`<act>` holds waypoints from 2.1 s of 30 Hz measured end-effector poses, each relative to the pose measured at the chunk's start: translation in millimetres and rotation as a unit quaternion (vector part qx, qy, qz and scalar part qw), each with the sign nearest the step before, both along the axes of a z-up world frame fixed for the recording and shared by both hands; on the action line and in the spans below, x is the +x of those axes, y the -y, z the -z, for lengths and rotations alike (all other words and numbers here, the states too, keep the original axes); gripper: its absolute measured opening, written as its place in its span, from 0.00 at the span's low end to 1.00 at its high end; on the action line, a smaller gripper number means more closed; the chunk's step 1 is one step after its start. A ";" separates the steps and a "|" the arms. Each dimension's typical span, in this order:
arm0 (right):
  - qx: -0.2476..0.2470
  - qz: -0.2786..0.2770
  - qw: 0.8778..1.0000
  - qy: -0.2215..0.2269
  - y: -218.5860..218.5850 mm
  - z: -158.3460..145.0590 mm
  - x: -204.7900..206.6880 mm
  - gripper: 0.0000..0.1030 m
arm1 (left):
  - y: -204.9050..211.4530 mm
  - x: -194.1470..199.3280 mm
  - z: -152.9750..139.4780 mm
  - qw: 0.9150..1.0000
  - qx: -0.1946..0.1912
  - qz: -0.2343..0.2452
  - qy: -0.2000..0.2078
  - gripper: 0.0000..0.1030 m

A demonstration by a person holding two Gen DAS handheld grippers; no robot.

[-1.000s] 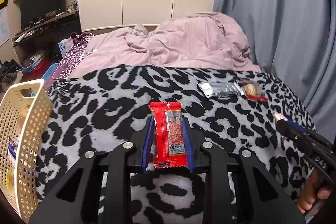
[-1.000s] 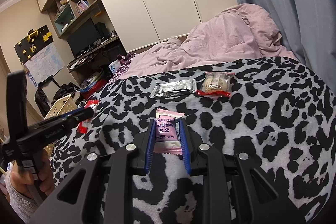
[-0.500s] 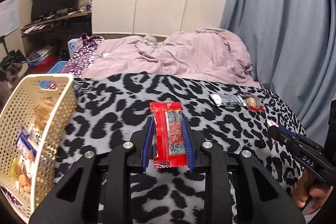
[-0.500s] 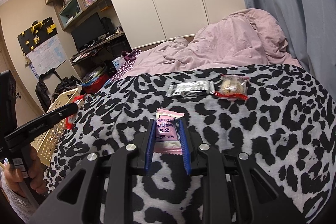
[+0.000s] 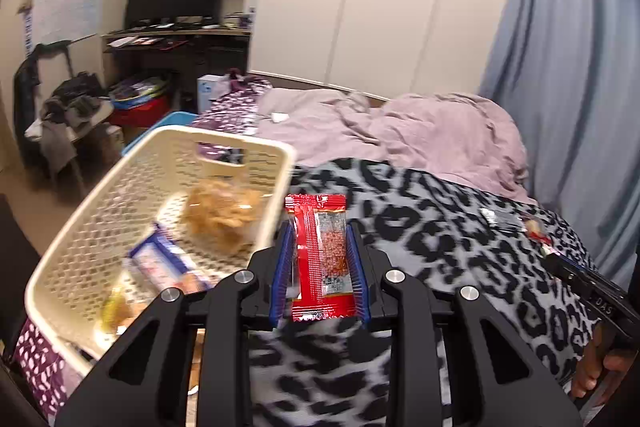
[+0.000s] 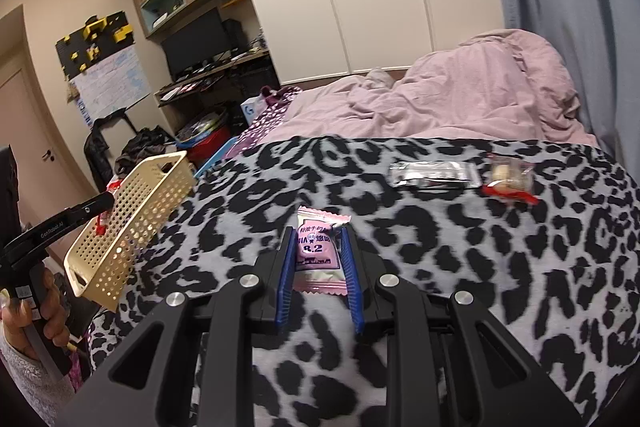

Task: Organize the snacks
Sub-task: 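Carry the red candy into the basket while the right gripper carries the pink candy, then open both grippers over the basket to drop the candies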

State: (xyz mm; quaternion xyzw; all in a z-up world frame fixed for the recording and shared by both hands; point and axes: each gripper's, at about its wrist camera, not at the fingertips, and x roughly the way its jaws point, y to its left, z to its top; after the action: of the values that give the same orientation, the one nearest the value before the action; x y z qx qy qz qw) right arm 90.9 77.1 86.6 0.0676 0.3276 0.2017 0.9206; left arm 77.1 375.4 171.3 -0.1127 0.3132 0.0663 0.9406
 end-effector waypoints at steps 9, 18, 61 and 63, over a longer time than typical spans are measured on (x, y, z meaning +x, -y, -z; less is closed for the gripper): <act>-0.010 -0.028 1.000 0.000 -29.7 -1.5 -3.9 0.22 | -50.9 -28.4 9.8 0.999 -0.004 -0.052 -0.008 0.27; -0.020 -0.056 0.998 0.000 -59.1 -2.6 -7.7 0.22 | -78.7 -41.3 20.4 0.996 -0.016 -0.088 -0.017 0.31; -0.030 -0.290 0.956 -0.013 -296.2 -4.9 -36.6 0.32 | -119.2 -127.5 2.9 0.977 0.041 -0.201 0.062 0.88; -0.026 -0.281 0.959 -0.015 -289.7 -3.2 -34.1 0.38 | -118.7 -125.9 4.7 0.977 0.040 -0.199 0.061 0.88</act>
State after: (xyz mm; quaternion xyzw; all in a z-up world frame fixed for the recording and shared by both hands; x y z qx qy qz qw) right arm 56.8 366.8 89.8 -0.0483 0.3521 0.4427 0.8233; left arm -48.8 494.1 166.7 -0.1387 0.2234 0.2578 0.9297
